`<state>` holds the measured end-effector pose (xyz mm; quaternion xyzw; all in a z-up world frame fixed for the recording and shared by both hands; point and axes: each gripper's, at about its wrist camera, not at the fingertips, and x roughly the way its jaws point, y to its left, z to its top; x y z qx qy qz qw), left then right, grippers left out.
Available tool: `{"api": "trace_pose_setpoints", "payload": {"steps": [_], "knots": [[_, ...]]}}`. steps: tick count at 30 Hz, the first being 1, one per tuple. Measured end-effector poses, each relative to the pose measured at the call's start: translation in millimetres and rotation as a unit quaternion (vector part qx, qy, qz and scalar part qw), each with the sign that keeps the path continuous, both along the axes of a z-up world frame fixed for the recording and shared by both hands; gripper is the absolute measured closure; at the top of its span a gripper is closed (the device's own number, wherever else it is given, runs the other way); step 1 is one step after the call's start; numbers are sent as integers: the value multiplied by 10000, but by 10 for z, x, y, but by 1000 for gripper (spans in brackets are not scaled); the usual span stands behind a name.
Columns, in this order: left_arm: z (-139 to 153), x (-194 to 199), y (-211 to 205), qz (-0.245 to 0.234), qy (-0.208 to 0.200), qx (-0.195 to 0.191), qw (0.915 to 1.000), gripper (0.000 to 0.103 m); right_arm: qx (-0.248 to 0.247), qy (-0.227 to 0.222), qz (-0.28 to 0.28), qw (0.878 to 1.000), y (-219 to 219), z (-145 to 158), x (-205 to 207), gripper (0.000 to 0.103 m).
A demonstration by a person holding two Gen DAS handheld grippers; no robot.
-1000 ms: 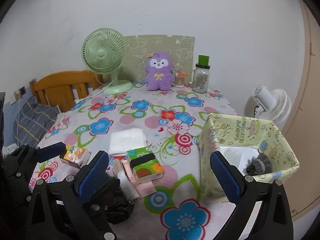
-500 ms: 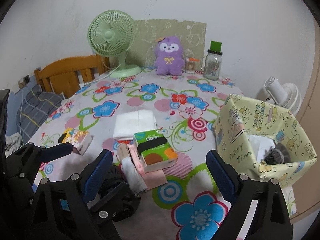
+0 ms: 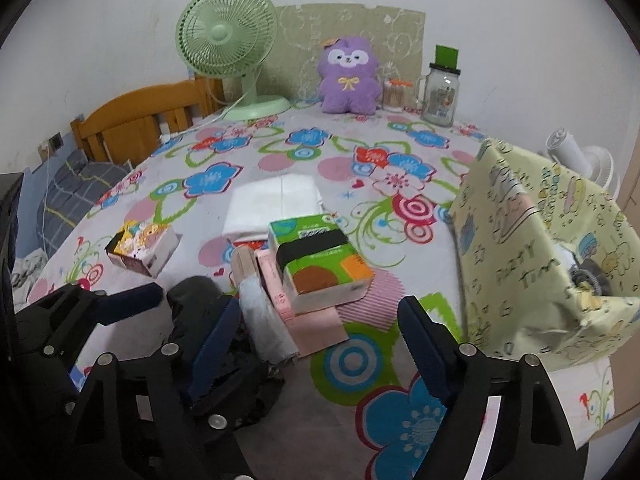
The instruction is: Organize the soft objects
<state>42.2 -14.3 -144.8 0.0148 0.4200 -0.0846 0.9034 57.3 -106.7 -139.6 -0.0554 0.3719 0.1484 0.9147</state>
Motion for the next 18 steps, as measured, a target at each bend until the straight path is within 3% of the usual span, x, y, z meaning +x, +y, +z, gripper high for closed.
{"api": "trace_pose_setpoints", "payload": {"steps": [8,11,18], "knots": [[-24,7,-26,-139,53,1,9999,49,40,192,157,9997,88,-74,63,29],[-17,15,43,-75,64,-29,9999,54,76,232,224,9995,133,-79,82,33],[-18,64,241,137,60,-20,9999,55,249,447,364,9980,256,-114,160,51]]}}
